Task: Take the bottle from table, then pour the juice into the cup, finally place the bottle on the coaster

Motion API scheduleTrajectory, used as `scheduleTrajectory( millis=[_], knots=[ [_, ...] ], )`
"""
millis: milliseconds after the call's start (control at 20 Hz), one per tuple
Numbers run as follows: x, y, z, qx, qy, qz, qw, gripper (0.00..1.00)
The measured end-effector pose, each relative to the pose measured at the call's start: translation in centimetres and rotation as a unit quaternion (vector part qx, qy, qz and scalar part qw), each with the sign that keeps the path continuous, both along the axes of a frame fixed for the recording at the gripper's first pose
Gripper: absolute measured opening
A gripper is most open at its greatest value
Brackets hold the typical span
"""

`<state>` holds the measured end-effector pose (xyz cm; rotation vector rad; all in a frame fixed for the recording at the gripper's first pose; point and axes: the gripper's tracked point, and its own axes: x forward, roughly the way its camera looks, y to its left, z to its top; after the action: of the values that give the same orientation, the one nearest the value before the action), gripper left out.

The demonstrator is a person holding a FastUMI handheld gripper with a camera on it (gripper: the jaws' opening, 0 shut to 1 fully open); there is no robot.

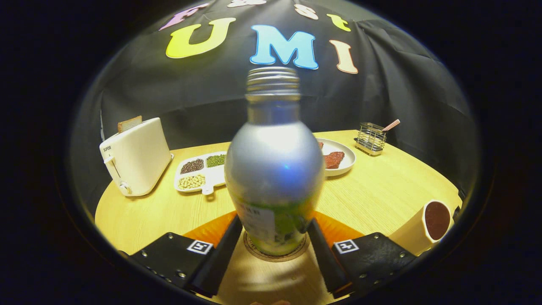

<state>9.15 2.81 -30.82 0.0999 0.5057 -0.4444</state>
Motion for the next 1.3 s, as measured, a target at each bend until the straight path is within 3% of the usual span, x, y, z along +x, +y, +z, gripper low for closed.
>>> scheduleTrajectory(
  millis=[50, 350, 800, 1300],
  knots=[
    [0.1, -0.1, 0.1, -0.002, -0.002, -0.001, 1.000, 0.93],
    [-0.6, 0.6, 2.3, -0.010, -0.021, 0.023, 0.999, 0.93],
    [-4.5, 2.3, 11.4, -0.013, -0.099, 0.074, 0.992, 0.93],
    [-9.5, 3.4, 20.9, -0.031, -0.182, 0.121, 0.975, 0.93]
  ],
)
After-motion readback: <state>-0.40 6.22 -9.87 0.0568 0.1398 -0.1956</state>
